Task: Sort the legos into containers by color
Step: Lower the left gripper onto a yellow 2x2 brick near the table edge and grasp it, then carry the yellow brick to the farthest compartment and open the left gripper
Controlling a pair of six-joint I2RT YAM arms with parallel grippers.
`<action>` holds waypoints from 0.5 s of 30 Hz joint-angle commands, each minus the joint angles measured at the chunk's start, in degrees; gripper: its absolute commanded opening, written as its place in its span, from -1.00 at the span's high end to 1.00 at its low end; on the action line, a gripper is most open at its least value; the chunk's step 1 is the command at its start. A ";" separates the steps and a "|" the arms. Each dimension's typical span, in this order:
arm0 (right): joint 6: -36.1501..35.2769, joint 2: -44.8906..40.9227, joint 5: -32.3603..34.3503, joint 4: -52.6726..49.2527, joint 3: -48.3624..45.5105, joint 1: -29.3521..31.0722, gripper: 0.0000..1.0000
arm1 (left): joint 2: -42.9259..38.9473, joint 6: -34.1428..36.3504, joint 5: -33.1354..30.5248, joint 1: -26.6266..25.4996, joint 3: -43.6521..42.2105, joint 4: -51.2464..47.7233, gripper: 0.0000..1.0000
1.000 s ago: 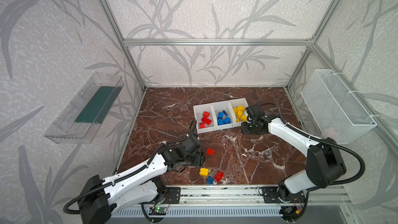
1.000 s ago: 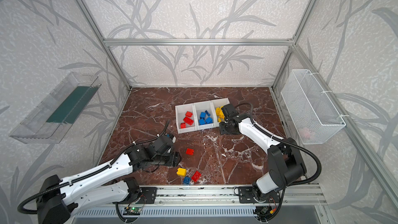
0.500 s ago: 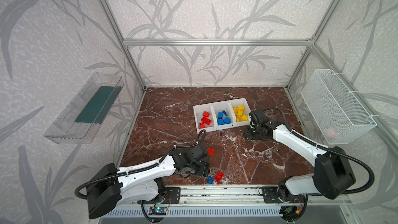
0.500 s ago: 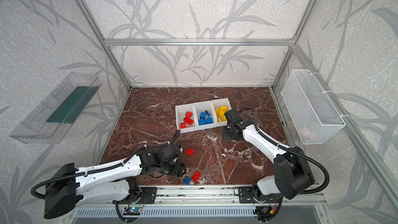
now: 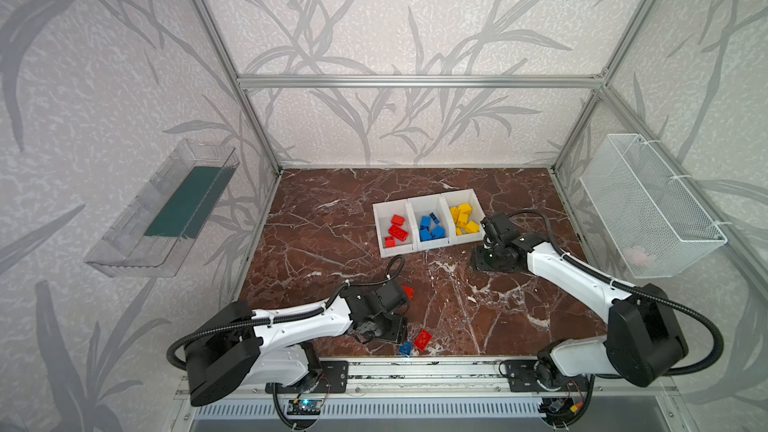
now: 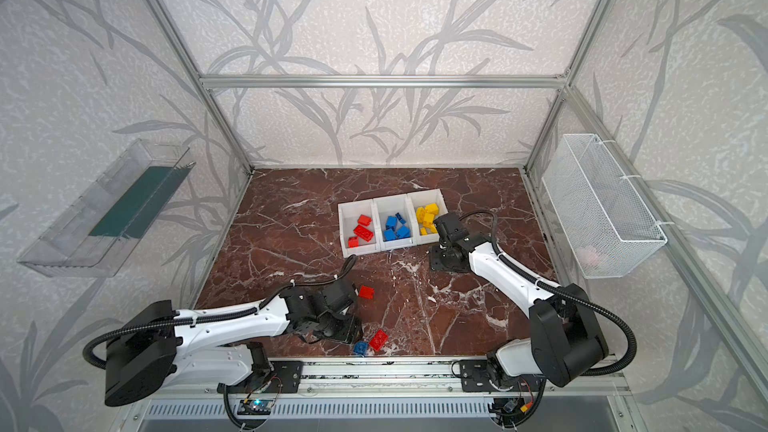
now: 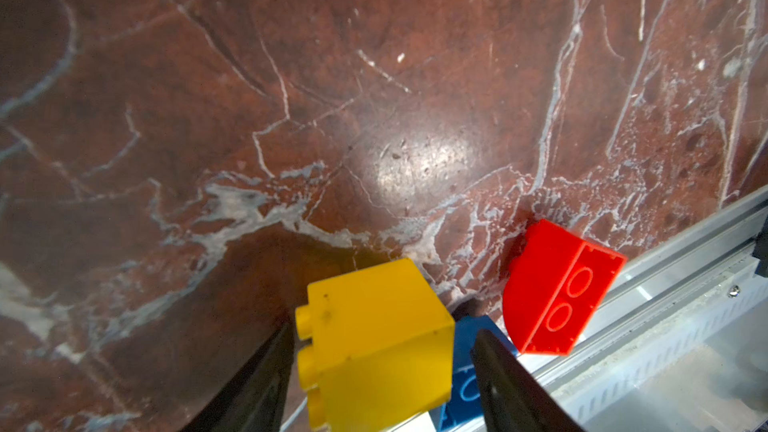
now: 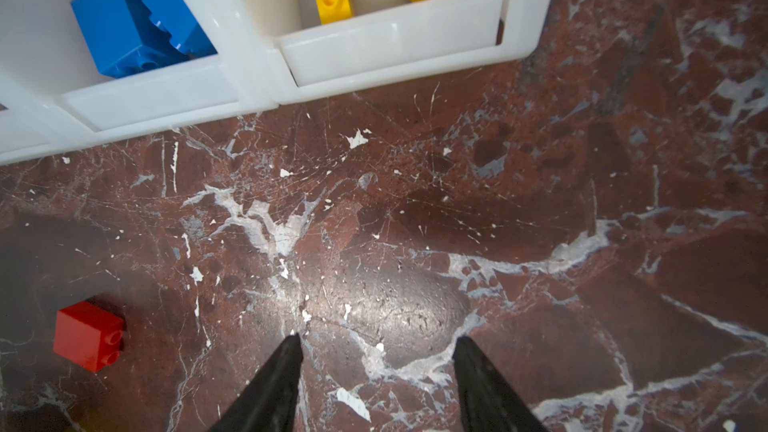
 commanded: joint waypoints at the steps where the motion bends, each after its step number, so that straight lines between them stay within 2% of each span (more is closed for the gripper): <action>1: 0.69 -1.74 0.75 -0.34 -0.35 0.10 -0.19 | 0.14 0.36 -0.30 -0.08 0.29 0.49 -0.27; 7: 1.48 -1.68 0.54 -0.09 -0.44 0.10 -0.19 | -0.03 0.68 -1.55 -0.03 0.21 0.36 0.13; 11: 1.95 -1.76 0.44 -0.02 -0.42 0.10 -0.19 | -0.20 1.98 -2.09 0.19 0.84 0.30 0.22; 15: 1.91 -2.22 0.70 -0.58 -0.20 0.10 -0.19 | -0.42 5.27 -8.95 1.56 5.32 -3.71 0.24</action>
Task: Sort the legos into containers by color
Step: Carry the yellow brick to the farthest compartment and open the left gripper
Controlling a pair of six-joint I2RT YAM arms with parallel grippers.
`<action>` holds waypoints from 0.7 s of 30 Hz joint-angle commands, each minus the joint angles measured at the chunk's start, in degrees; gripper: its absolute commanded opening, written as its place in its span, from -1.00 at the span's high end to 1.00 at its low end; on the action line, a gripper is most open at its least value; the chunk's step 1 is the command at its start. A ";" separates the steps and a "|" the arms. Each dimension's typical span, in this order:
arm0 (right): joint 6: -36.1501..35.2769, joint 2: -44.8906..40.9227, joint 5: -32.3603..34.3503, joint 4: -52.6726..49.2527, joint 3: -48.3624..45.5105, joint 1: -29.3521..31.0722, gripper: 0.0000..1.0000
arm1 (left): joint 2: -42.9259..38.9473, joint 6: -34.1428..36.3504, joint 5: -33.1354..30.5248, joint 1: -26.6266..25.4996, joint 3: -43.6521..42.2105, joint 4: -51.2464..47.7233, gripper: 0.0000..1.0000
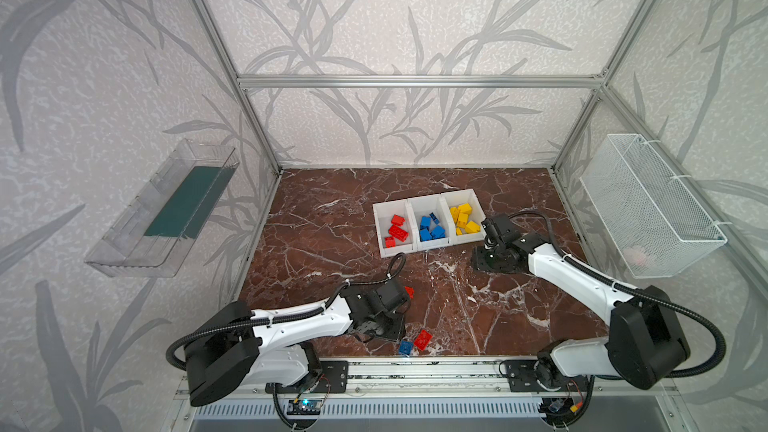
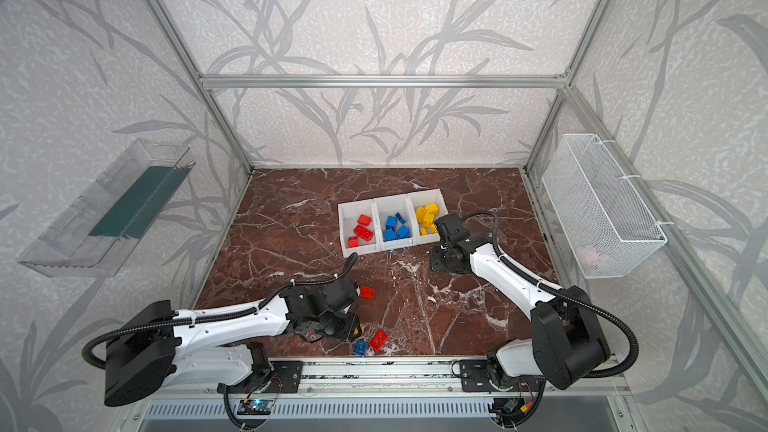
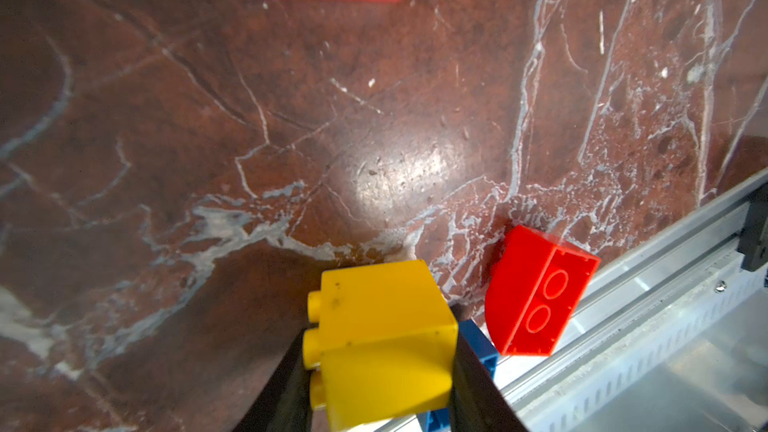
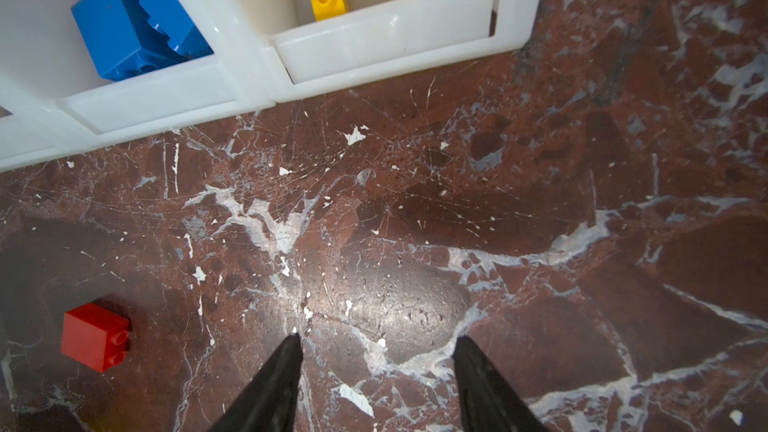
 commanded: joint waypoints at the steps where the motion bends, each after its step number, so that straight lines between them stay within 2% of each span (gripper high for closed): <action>1: 0.63 -1.72 0.68 -0.93 0.09 0.10 -0.19 | -0.12 4.92 -6.76 2.56 5.20 -3.50 0.24; 6: 0.73 -2.40 0.96 -2.02 0.68 0.11 -0.19 | 1.38 11.72 -6.10 13.86 12.31 0.03 0.24; 9: 1.68 -3.25 0.39 -2.07 0.22 0.27 -0.19 | 5.05 15.15 -7.10 18.37 19.49 1.45 0.22; 13: 1.83 -4.66 0.68 -3.46 -0.02 0.62 -0.19 | 11.11 19.29 -7.99 22.44 28.02 2.37 0.21; 17: 2.05 -6.35 0.93 -4.78 -0.25 0.63 -0.19 | 16.10 21.58 -6.22 24.80 33.01 3.83 0.20; 21: 2.65 -8.64 2.16 -5.66 -1.09 0.55 -0.19 | 20.59 24.10 -0.73 24.97 37.59 6.41 0.19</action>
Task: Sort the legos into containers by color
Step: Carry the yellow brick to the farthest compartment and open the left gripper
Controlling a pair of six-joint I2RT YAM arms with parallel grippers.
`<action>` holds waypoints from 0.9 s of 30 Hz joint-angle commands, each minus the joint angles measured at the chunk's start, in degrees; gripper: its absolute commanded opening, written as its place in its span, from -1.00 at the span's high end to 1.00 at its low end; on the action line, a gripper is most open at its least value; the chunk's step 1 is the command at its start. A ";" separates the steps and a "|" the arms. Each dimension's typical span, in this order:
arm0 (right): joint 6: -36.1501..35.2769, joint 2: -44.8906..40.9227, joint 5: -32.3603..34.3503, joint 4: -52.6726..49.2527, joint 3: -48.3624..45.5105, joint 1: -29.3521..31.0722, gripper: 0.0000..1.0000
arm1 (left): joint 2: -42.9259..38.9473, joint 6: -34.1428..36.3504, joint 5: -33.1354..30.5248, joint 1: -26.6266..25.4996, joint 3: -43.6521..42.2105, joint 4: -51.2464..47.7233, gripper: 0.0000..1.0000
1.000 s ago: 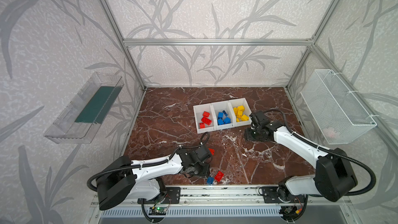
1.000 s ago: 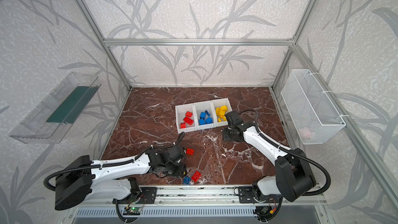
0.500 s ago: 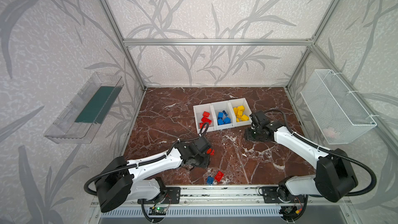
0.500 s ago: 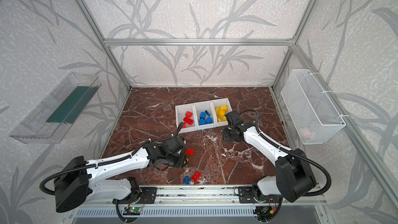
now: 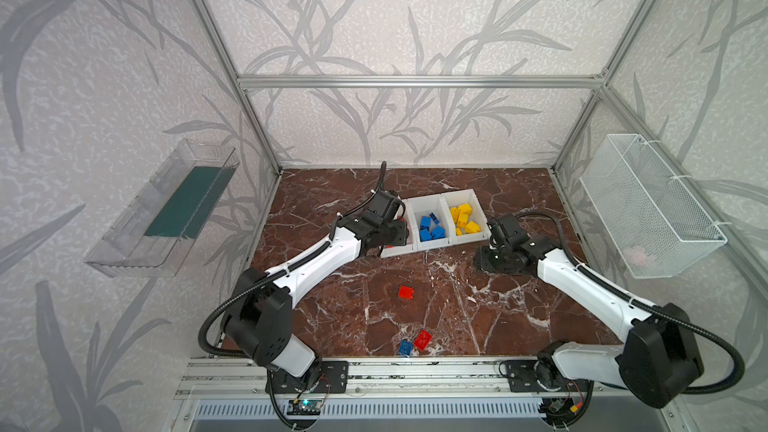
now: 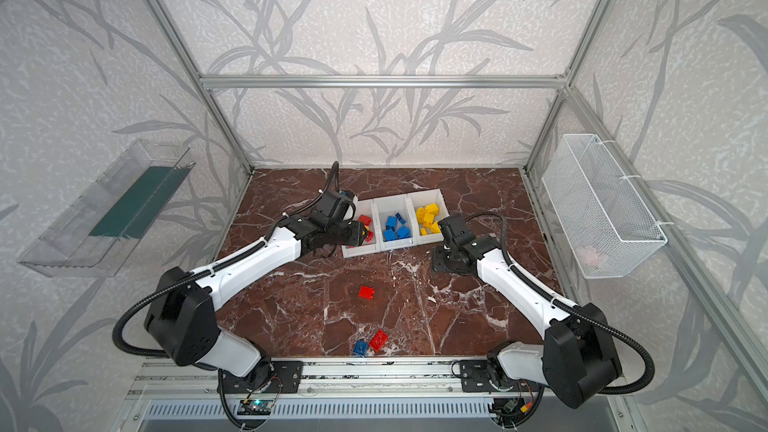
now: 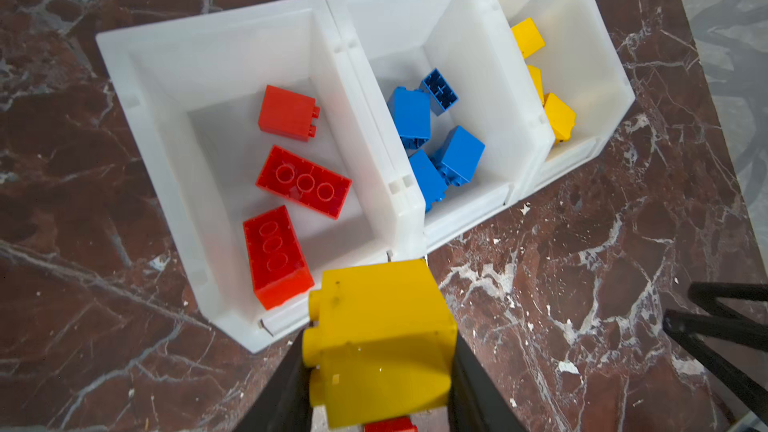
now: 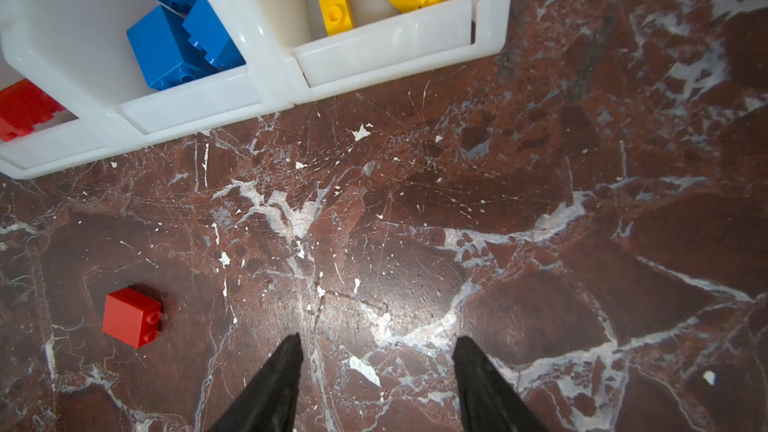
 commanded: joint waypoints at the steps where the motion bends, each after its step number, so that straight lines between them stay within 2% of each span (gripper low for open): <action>1: 1.29 -2.95 1.62 -2.39 -1.22 0.19 -0.19 | 2.87 3.13 4.69 -0.17 4.09 2.93 0.19; 5: 2.68 -5.80 2.15 -1.68 -3.25 0.19 -0.19 | 8.28 2.19 7.43 -0.93 10.28 5.25 0.19; 9: 3.98 -8.98 2.87 -1.06 -5.79 0.10 -0.19 | 15.39 3.17 8.81 -2.61 19.14 5.25 0.18; 17: 5.32 -14.28 3.04 -2.90 -9.68 0.10 -0.20 | 30.61 0.78 14.29 -4.45 36.89 6.71 0.18; 22: 6.13 -16.91 2.87 -3.78 -11.33 0.10 -0.20 | 38.21 0.59 16.37 -5.00 45.72 4.45 0.17; 24: 6.20 -17.74 2.82 -4.05 -11.67 0.10 -0.21 | 40.30 0.64 16.91 -5.22 48.43 3.97 0.09; 27: 6.14 -18.69 2.69 -4.39 -11.83 0.10 -0.21 | 41.68 0.56 16.70 -5.35 50.21 4.04 -0.21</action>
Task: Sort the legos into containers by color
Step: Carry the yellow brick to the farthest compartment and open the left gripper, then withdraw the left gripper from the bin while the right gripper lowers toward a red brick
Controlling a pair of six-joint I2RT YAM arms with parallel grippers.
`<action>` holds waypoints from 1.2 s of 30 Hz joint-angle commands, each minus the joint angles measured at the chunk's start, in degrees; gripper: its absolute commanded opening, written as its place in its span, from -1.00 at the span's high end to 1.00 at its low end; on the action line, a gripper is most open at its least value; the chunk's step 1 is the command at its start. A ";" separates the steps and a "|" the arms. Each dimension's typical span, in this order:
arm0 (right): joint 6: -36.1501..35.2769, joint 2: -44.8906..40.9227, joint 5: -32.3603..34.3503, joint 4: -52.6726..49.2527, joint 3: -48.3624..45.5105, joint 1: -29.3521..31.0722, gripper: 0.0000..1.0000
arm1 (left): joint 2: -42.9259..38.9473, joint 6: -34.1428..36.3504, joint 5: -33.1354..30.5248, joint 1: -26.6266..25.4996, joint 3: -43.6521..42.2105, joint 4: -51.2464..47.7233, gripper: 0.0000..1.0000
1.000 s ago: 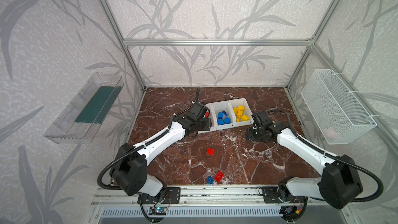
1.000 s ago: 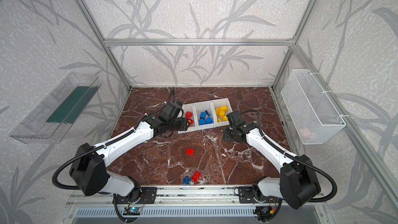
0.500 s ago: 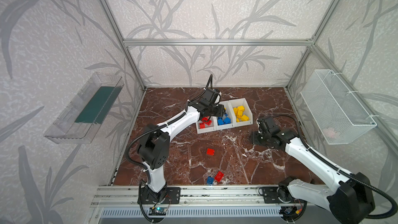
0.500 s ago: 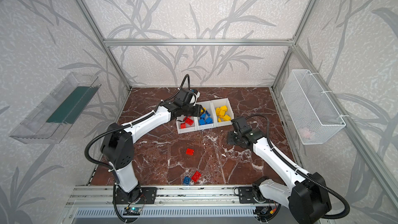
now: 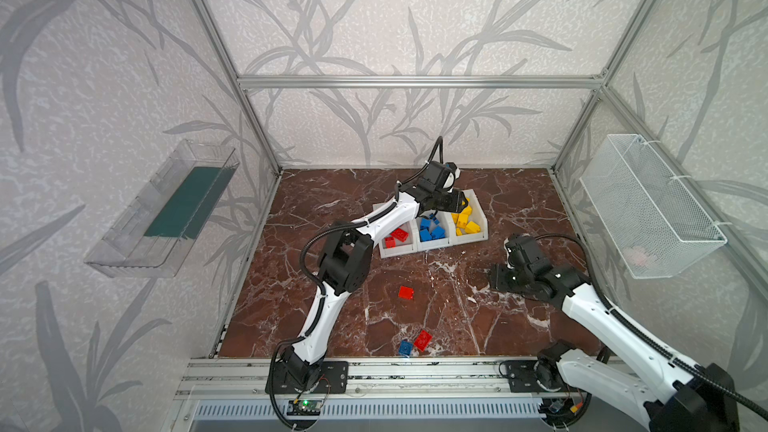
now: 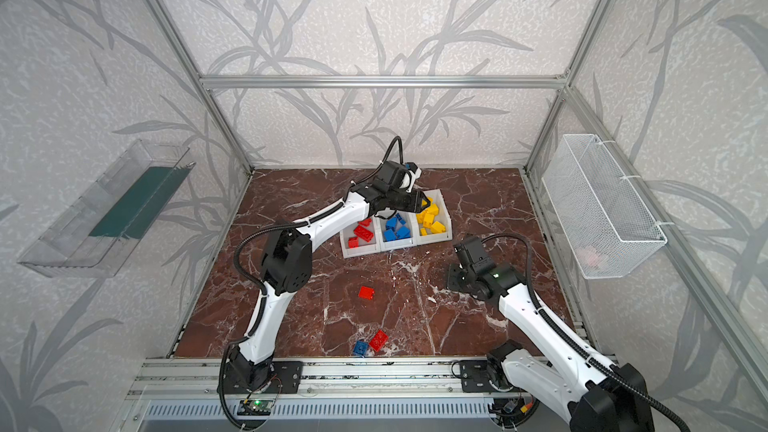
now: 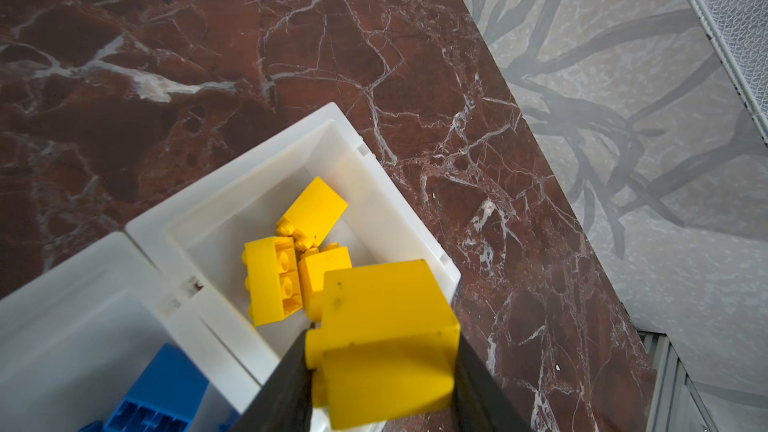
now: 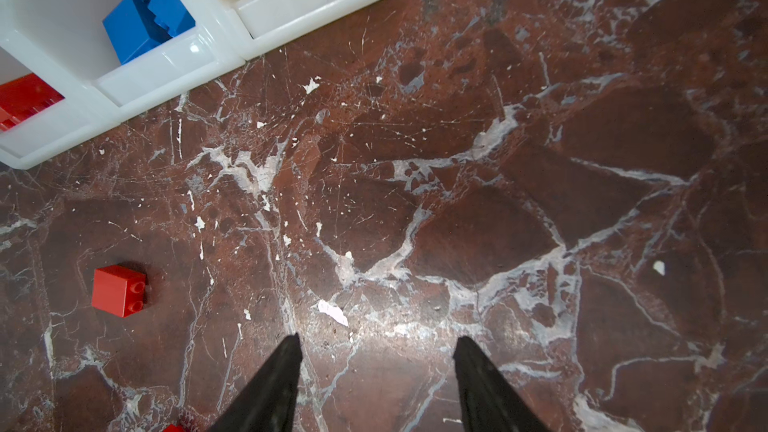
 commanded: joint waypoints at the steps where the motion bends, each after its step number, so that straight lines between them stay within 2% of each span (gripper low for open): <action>1: 0.54 -1.51 0.44 -1.80 -0.50 0.10 -0.21 | 0.37 0.03 1.07 -0.27 2.84 -0.64 -0.26; 4: 0.35 -1.52 0.53 -2.41 -0.09 0.12 -0.22 | 0.09 -0.07 0.96 -0.34 2.83 -0.46 -0.32; 11: 0.34 -0.82 -0.45 -1.95 -0.50 0.12 -0.22 | -3.41 0.11 0.41 -0.17 -0.46 0.38 -0.32; 15: -0.85 -0.12 -2.18 -2.10 -0.40 0.20 -0.22 | -7.20 -0.31 0.21 0.68 -5.20 2.18 -0.33; 19: -2.27 0.57 -4.01 -3.83 0.90 1.82 -0.22 | -13.90 -1.08 -0.71 2.09 -14.29 6.01 -0.32; 23: -0.36 1.40 -2.04 -3.76 1.02 9.33 -0.23 | -22.73 -2.97 -2.32 4.53 -27.15 12.37 -0.32; 27: 5.21 4.93 1.24 -2.29 1.19 20.95 -0.23 | -31.58 -3.47 -4.03 7.42 -37.42 14.15 -0.32; 32: 11.67 13.15 4.00 -1.36 3.81 34.07 -0.29 | -41.76 -2.01 -7.51 10.12 -47.93 11.59 -0.33; 36: 11.81 21.59 4.77 -1.48 8.28 41.73 -0.34 | -50.17 -2.50 -11.06 11.80 -57.32 11.77 -0.35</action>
